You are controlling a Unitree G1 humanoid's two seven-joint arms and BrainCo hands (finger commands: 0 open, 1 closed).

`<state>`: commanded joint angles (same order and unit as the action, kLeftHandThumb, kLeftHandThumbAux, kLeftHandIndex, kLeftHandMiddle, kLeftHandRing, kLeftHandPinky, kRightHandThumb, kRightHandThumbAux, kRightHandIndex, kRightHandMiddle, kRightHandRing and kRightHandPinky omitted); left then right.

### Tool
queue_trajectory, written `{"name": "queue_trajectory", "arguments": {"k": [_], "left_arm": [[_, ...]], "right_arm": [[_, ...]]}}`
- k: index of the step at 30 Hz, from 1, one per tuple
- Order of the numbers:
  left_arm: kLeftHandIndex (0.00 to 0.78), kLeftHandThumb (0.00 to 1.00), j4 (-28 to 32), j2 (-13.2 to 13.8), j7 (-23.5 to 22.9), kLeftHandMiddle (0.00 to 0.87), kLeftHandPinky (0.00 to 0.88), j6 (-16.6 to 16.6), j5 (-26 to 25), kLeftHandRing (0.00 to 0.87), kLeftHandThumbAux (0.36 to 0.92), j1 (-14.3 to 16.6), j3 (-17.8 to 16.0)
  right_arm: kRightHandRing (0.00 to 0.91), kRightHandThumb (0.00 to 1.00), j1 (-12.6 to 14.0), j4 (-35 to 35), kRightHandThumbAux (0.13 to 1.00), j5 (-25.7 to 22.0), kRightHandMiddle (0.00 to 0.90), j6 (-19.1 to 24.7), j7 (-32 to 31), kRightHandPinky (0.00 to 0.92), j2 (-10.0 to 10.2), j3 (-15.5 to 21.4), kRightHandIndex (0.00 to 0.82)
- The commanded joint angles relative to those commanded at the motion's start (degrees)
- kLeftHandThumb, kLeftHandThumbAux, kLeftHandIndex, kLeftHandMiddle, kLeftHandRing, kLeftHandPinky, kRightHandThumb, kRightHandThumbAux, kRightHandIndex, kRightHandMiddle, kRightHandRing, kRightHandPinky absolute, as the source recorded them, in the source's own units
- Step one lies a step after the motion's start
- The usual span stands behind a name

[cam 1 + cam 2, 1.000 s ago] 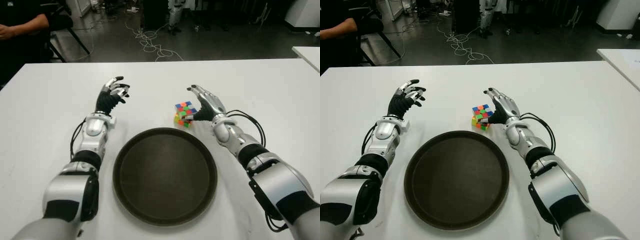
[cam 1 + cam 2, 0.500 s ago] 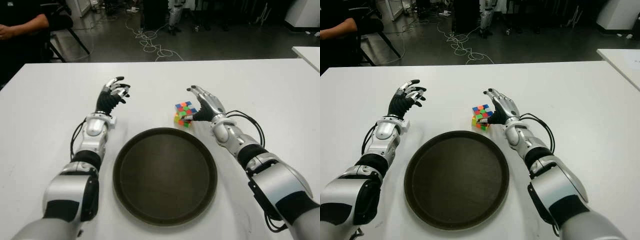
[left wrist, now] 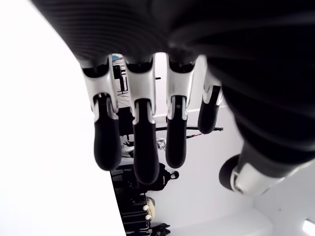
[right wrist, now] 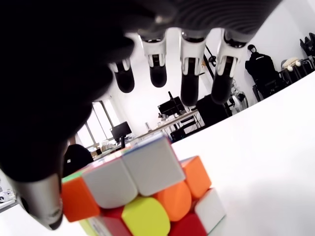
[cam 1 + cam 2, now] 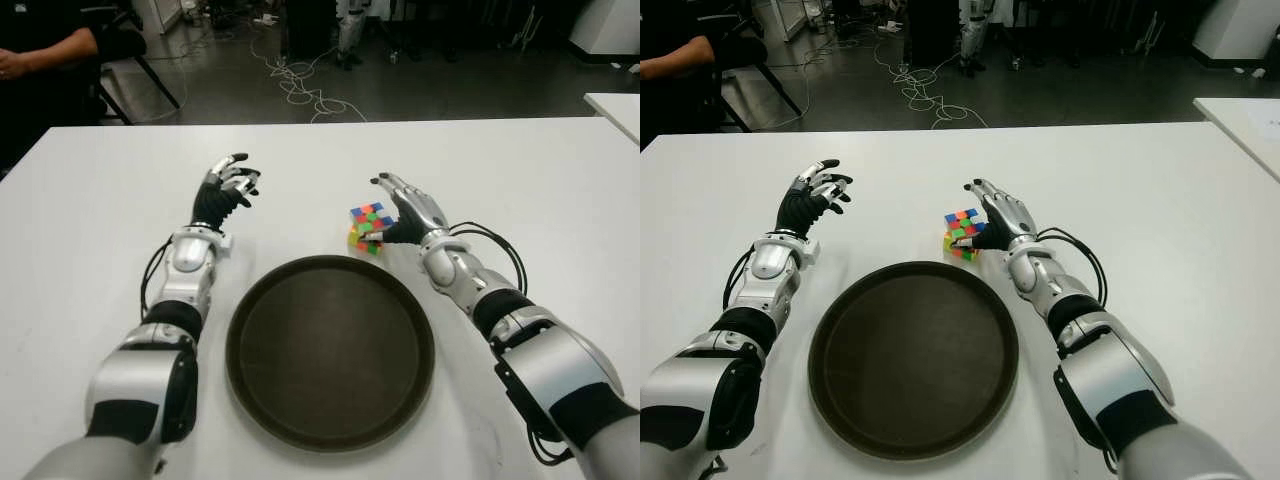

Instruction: Pick up the Rubik's Cube and put it in the plate

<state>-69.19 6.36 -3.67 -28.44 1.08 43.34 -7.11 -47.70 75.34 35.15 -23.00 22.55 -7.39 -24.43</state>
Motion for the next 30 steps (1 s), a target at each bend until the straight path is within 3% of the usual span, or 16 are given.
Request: {"name": "queue_trajectory", "arguments": {"k": [30], "left_arm": [[0.213, 0.256, 0.11, -0.24, 0.32, 0.37, 0.539, -0.57, 0.08, 0.478, 0.622, -0.18, 0.12]], "right_arm": [[0.173, 0.0, -0.24, 0.81, 0.67, -1.8, 0.138, 2.61, -5.98, 0.194, 0.24, 0.69, 0.1]]}}
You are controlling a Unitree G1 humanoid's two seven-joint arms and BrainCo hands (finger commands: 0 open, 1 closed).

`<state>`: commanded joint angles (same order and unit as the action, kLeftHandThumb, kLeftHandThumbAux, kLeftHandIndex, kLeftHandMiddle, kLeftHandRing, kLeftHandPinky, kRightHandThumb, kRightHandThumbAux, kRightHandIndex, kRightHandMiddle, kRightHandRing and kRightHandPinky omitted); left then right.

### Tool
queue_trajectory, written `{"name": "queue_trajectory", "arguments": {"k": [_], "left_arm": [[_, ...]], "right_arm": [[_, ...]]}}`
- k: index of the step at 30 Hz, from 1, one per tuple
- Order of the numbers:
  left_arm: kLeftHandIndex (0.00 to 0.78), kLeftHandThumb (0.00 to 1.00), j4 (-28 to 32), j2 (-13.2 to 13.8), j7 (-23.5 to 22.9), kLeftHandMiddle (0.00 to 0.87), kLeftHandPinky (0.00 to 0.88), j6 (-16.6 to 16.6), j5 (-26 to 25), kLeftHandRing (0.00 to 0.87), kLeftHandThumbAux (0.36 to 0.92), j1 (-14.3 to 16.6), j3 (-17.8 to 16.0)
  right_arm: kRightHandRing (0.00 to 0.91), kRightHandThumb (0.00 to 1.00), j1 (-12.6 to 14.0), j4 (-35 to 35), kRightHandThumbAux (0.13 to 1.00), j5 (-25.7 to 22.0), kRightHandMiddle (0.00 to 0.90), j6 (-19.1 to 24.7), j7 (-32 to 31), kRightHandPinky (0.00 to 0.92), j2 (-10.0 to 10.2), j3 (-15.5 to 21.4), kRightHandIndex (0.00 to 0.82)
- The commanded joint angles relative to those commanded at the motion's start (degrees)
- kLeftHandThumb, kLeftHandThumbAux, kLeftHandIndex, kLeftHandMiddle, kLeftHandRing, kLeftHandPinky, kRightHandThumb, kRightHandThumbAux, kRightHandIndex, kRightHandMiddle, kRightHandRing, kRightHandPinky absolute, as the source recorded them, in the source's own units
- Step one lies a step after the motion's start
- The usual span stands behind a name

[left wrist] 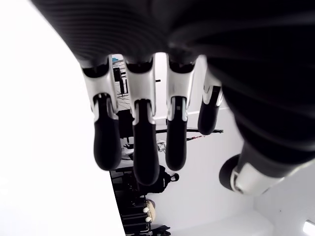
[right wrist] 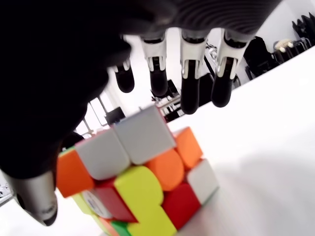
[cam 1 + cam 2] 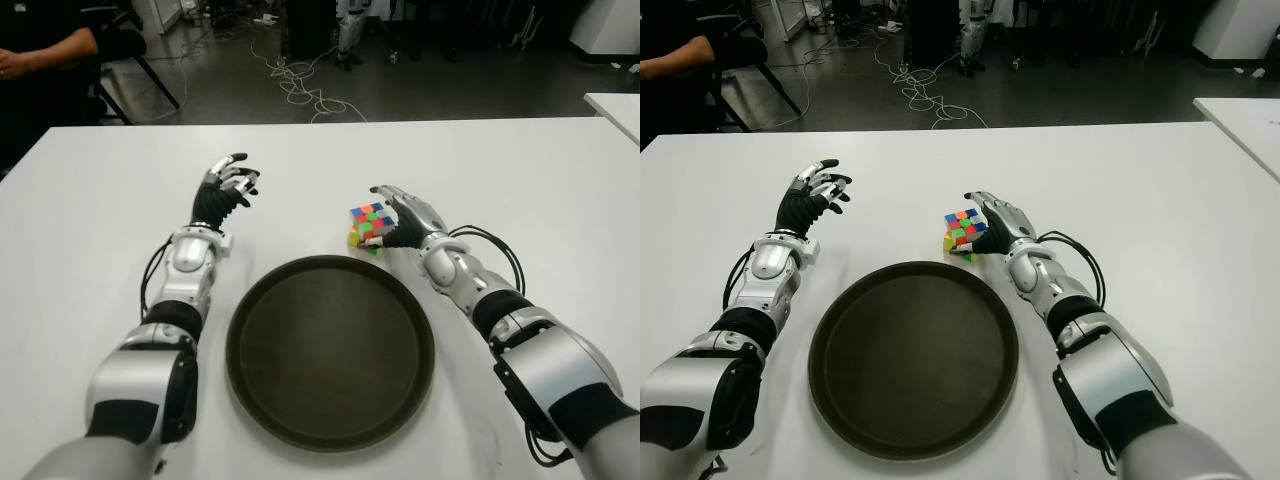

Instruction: Pick up the Rubik's Cube and put it in the plate

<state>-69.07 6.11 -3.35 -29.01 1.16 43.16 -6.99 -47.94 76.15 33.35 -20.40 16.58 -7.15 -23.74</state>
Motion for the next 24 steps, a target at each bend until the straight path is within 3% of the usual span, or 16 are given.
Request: {"name": "queue_trajectory", "arguments": {"k": [24], "left_arm": [[0.22, 0.259, 0.09, -0.01, 0.32, 0.382, 0.553, -0.51, 0.19, 0.488, 0.641, -0.14, 0.48]], "right_arm": [[0.16, 0.0, -0.1, 0.19, 0.681, 0.2, 0.139, 0.98, -3.18, 0.158, -0.23, -0.57, 0.118]]}}
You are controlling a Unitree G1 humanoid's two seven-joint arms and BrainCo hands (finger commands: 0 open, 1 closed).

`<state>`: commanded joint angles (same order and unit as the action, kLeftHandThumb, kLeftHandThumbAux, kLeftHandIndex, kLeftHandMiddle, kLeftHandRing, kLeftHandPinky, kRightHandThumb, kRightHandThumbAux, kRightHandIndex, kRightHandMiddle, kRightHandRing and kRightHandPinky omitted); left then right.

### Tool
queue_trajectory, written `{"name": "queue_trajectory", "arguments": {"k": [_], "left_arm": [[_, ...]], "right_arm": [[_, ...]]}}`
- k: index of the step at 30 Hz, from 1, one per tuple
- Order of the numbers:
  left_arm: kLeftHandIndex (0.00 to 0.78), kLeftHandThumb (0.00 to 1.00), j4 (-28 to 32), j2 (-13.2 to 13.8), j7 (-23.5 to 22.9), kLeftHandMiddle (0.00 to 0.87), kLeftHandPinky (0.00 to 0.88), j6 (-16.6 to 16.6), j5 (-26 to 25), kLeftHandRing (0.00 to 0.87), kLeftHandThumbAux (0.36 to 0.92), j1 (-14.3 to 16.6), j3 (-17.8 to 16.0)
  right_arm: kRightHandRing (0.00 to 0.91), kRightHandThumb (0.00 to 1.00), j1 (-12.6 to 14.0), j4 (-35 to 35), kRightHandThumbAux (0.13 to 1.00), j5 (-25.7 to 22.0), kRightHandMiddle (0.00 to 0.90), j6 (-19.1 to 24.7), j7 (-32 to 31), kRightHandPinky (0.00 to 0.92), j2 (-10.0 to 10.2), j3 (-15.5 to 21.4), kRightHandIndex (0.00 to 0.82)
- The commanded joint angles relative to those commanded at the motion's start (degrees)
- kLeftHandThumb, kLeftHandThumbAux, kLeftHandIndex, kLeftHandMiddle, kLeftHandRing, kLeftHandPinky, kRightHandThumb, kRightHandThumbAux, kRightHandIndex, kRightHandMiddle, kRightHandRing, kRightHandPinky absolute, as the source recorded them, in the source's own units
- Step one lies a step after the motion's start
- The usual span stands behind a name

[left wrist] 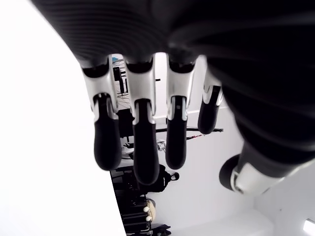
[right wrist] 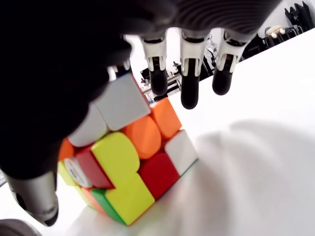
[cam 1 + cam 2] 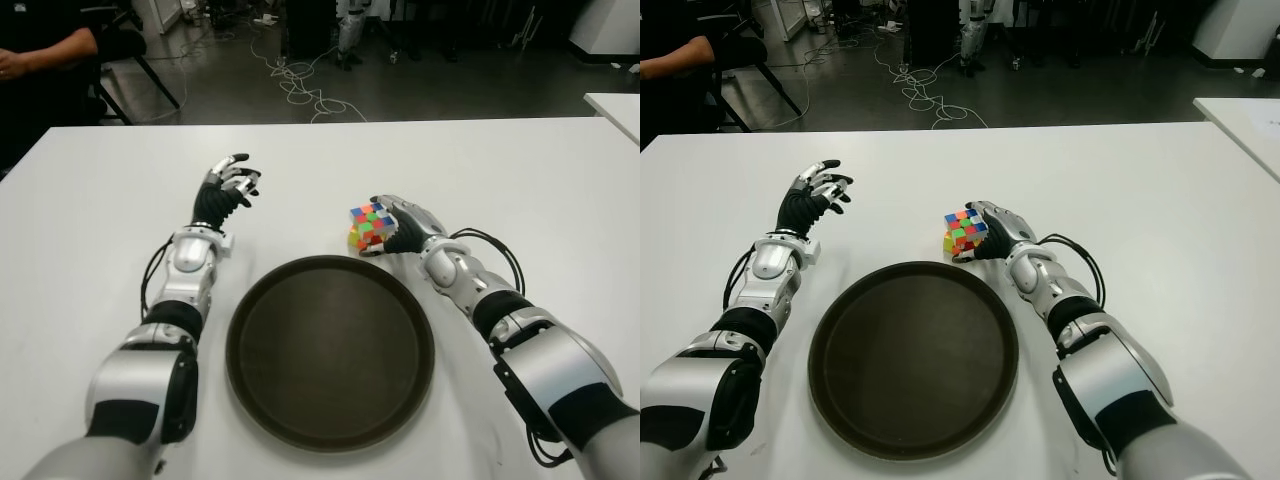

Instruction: Pick up the Rubik's Cube and put it in the plate

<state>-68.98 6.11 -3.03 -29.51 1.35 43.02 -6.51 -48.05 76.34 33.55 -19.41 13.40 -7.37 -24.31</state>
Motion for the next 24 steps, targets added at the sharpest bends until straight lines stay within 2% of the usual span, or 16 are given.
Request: {"name": "queue_trajectory", "arguments": {"k": [8, 24], "left_arm": [[0.212, 0.26, 0.04, -0.1, -0.14, 0.359, 0.529, 0.25, -0.26, 0.47, 0.633, 0.01, -0.14], [0.214, 0.269, -0.02, -0.13, -0.4, 0.383, 0.561, 0.24, -0.29, 0.49, 0.638, 0.04, -0.11]], "right_arm": [[0.145, 0.0, 0.06, 0.02, 0.679, 0.17, 0.131, -0.01, -0.09, 0.134, -0.05, -0.23, 0.115], [0.143, 0.0, 0.14, 0.05, 0.658, 0.39, 0.128, -0.32, -0.25, 0.136, -0.26, -0.63, 0.11]]}}
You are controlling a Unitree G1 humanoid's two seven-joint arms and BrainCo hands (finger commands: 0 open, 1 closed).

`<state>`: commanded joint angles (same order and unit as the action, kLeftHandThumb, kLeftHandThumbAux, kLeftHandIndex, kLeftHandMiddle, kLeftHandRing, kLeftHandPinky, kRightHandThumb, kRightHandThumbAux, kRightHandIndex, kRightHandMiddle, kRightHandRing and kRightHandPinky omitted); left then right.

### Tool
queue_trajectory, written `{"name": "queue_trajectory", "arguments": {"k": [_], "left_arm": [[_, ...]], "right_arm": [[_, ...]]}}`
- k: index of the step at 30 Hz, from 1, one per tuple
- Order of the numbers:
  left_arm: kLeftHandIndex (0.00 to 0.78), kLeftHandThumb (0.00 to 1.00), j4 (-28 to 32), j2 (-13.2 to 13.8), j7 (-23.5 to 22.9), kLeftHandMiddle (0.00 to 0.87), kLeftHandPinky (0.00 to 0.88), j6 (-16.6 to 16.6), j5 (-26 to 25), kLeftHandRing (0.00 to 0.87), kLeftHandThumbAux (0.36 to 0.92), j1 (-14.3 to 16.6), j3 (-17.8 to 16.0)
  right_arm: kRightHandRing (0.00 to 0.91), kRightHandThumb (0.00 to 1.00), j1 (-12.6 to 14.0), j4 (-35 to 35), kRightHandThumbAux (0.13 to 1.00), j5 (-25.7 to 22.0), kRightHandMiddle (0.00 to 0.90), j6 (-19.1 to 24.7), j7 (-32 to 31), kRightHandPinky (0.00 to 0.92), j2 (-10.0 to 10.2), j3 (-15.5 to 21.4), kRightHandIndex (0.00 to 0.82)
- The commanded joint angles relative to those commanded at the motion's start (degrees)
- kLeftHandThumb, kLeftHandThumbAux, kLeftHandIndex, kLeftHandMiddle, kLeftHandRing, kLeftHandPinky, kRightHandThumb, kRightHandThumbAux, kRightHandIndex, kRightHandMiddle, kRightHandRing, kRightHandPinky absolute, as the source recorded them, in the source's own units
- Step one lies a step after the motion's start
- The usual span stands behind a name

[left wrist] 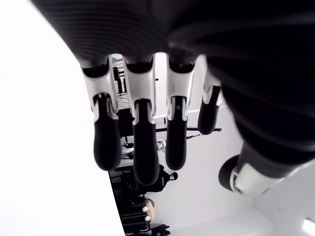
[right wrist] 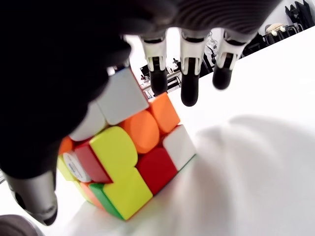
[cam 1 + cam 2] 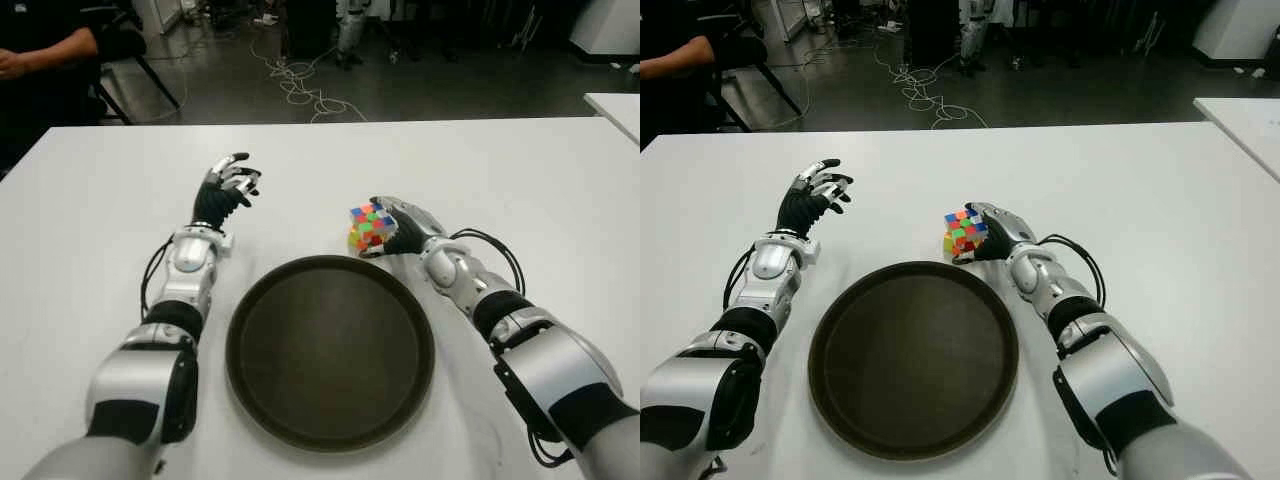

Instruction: Pick up the Rubik's Cube and put it in the plate

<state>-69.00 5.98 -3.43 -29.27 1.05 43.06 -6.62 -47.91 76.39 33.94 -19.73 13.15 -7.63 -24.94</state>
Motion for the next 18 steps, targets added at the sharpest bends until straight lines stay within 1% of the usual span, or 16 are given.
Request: {"name": "queue_trajectory", "arguments": {"k": [6, 9, 18], "left_arm": [[0.214, 0.265, 0.03, -0.06, 0.22, 0.362, 0.535, 0.18, -0.06, 0.476, 0.632, -0.01, -0.06], [0.213, 0.261, 0.04, -0.03, 0.28, 0.358, 0.529, 0.22, 0.02, 0.472, 0.631, 0.01, -0.01], [0.206, 0.268, 0.01, 0.02, 0.17, 0.372, 0.545, 0.36, 0.06, 0.477, 0.622, 0.1, 0.06]], "right_arm": [[0.134, 0.0, 0.05, 0.02, 0.673, 0.13, 0.121, 0.07, 0.29, 0.119, 0.06, -0.15, 0.1], [0.139, 0.0, 0.08, -0.01, 0.692, 0.12, 0.123, 0.0, 0.43, 0.133, 0.08, -0.15, 0.1], [0.149, 0.0, -0.03, -0.08, 0.698, 0.6, 0.128, 0.06, 0.51, 0.144, 0.11, -0.61, 0.105]]}}
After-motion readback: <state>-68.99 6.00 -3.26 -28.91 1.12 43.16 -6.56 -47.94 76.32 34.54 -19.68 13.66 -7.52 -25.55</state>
